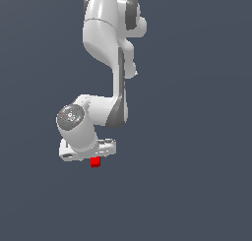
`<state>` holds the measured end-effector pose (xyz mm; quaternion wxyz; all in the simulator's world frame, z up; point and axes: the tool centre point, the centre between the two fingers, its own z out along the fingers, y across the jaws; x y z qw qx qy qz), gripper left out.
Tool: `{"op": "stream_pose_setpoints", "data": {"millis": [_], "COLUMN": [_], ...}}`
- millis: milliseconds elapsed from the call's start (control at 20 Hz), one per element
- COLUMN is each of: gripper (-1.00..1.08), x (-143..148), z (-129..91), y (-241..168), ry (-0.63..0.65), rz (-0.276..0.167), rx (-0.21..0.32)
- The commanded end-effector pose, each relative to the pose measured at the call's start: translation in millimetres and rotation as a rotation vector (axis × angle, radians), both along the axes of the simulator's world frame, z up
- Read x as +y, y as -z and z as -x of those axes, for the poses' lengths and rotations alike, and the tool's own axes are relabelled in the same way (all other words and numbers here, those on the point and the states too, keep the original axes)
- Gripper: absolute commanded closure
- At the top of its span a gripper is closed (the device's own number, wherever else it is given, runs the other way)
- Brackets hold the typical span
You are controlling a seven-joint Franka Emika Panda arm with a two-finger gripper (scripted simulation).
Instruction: Stack the red cube on top of the green cube.
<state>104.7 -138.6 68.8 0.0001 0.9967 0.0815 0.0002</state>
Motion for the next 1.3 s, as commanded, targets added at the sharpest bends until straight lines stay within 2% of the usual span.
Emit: {"op": "stream_pose_setpoints", "data": {"millis": [0, 450, 750, 800, 1250], "gripper": [-0.92, -0.92, -0.92, 1.08, 1.08], "x": [0, 0, 0, 0, 0], "z": [0, 1, -1, -1, -1], "y": [5, 46, 49, 49, 49], "ry": [0.000, -0.001, -0.001, -0.001, -0.001], "rz": [0.000, 0.000, 0.000, 0.000, 0.000], "rx": [0.001, 0.001, 0.001, 0.001, 0.001]}}
